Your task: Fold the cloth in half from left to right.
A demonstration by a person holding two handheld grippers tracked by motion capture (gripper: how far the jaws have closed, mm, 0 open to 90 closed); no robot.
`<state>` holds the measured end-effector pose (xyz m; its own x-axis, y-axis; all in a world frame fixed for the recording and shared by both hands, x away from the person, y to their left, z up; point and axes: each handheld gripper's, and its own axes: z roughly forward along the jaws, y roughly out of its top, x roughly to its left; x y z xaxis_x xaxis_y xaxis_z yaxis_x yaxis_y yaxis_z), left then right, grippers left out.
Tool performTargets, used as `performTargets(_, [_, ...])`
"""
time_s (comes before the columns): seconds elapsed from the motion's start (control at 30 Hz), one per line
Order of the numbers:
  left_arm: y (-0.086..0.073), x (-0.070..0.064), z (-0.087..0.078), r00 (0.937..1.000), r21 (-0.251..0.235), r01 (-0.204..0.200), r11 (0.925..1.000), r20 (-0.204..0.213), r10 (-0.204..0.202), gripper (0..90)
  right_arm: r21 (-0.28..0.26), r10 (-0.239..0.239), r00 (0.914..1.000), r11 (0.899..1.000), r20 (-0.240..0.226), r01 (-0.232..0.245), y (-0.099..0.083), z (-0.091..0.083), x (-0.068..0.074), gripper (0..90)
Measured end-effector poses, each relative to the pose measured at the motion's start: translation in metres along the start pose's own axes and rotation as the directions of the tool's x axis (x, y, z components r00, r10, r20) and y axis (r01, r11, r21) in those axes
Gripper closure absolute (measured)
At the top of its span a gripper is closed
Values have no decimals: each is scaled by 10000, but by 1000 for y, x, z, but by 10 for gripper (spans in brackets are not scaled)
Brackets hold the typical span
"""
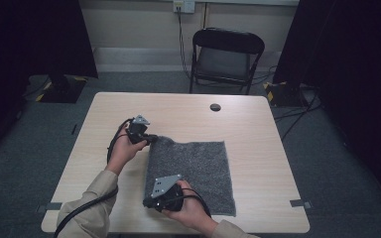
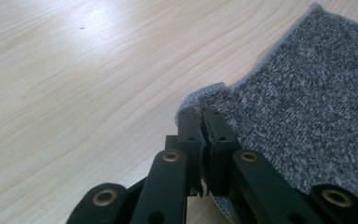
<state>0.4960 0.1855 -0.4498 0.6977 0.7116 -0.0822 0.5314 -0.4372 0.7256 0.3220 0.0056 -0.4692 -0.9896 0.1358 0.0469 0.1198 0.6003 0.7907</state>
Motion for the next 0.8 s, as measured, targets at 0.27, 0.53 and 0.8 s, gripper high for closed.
performTargets(0.27, [5, 6, -13, 9999, -49, 106, 9999, -6, -106, 872, -246, 50, 9999, 9997, -91, -52, 9, 0, 1, 882])
performTargets(0.53, [8, 15, -33, 9997, -218, 237, 9995, -70, -239, 872, -578, 134, 9993, 9982, -358, -154, 22, 3, 3, 882])
performTargets(0.8, [15, 18, -50, 9998, -250, 148, 9996, -126, -151, 872, -839, 229, 9985, 9961, -505, -271, 31, 3, 3, 882])
